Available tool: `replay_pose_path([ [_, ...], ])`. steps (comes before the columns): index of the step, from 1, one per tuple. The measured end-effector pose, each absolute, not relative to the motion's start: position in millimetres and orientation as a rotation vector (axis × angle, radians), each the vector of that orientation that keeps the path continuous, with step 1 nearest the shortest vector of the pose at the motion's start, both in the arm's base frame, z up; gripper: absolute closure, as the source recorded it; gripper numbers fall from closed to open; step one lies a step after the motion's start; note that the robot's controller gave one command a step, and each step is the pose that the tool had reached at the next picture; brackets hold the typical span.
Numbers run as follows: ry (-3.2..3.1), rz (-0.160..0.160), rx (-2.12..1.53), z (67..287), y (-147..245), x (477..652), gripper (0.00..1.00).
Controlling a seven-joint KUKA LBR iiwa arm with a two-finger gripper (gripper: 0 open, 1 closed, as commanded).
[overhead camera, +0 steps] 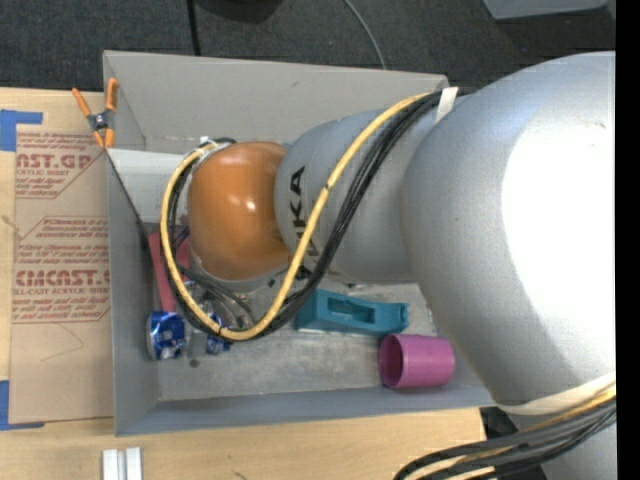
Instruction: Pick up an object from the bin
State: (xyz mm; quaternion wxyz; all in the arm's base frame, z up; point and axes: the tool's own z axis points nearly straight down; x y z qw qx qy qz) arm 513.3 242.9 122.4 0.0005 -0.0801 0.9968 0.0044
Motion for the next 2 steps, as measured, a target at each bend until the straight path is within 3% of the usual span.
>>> replay_pose_path([
  [2, 3.128, 0.013, -0.272, 207, 243, 521.8, 1.00],
])
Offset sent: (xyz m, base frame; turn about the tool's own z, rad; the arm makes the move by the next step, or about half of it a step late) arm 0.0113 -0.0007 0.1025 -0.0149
